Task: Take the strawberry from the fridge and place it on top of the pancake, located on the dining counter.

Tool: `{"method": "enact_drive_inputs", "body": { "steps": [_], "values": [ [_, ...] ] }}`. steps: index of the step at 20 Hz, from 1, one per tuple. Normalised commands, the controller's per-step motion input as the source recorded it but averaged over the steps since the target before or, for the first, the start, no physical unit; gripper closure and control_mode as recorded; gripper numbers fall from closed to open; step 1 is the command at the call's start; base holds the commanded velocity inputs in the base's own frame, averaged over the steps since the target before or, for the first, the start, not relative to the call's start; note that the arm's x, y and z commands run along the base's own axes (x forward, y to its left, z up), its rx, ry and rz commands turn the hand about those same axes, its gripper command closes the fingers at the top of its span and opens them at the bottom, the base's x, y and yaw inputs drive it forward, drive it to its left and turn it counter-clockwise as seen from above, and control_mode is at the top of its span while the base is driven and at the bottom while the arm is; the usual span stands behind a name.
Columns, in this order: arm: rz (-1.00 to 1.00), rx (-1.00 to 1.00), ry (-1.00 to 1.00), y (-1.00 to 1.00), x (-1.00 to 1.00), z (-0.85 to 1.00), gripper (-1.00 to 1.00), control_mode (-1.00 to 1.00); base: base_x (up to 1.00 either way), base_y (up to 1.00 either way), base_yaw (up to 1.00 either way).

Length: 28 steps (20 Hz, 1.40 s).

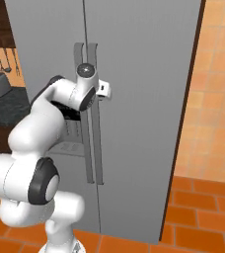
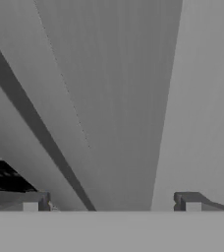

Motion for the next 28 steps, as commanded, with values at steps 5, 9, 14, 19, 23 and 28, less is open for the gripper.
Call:
{"method": "enact_drive_inputs", "body": {
  "steps": [5, 9, 14, 19, 23, 28],
  "values": [
    [0.00, 0.00, -0.19, -0.02, 0.45, -0.16, -1.00, -1.00, 0.00, 0.00, 0.00],
    [0.00, 0.00, -0.17, 0.00, 0.36, -0.19, -1.00, -1.00, 0.00, 0.00, 0.00],
    [0.00, 0.00, -0.11, 0.00, 0.25, -0.14, -1.00, -1.00, 0.00, 0.00, 0.00],
    [0.00, 0.00, -0.07, 0.03, 0.42, -0.16, -1.00, -1.00, 0.00, 0.00, 0.00],
    [0.06, 0.00, -0.01, 0.31, 0.56, -0.47, -1.00, -1.00, 0.00, 0.00, 0.00],
    [0.01, 0.00, 0.00, 0.22, 0.12, -0.71, 1.00, -1.00, 0.00, 0.00, 0.00]
  ]
}}
